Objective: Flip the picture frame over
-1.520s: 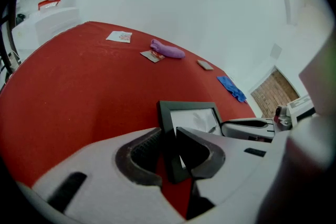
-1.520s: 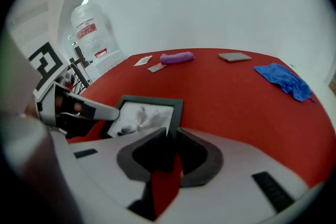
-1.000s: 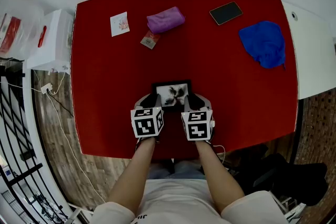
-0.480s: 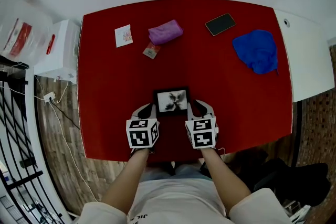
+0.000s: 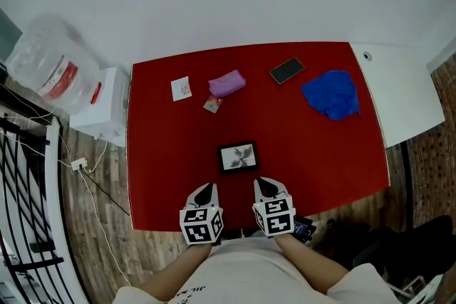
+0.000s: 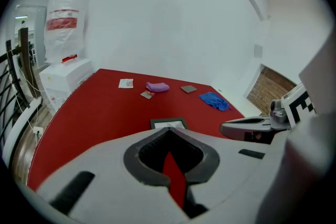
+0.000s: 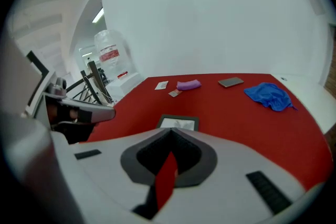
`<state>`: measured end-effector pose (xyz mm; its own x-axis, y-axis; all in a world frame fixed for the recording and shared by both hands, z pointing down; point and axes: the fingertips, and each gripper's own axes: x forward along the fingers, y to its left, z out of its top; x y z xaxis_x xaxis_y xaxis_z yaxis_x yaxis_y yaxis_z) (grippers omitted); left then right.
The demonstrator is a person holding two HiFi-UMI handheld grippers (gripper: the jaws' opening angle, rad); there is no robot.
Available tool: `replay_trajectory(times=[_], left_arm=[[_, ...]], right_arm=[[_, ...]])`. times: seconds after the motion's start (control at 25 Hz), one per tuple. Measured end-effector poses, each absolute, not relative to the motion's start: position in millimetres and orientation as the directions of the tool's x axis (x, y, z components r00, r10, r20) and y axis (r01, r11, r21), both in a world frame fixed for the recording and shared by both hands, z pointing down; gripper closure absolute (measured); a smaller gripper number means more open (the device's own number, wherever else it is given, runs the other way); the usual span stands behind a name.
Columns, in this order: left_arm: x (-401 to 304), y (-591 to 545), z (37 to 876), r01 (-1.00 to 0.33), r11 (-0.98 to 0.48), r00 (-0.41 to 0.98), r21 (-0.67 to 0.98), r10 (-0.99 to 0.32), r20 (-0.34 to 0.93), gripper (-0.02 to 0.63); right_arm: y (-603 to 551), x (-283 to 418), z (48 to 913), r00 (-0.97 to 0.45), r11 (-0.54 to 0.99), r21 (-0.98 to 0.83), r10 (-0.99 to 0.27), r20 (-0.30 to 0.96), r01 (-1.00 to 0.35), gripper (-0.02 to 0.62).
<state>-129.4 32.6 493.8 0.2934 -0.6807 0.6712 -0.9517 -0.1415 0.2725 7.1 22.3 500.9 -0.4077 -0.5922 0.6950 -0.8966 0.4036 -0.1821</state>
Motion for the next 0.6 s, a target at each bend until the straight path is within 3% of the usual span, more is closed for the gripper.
replay_trajectory(times=[0.16, 0.6], left_arm=[[-133.9, 42.4, 491.7, -0.96, -0.112, 0.26, 0.258, -0.706, 0.659, 0.6], [-128.1, 41.9, 478.4, -0.96, -0.204, 0.281, 0.193, -0.718, 0.637, 0.6]], right_arm=[[36.1, -7.8, 492.2, -0.429, 0.432, -0.18, -0.594, 0.681, -0.884, 0.591], [40.2, -11.1, 486.0, -0.426, 0.429, -0.172, -0.614, 0.664, -0.887, 0.591]])
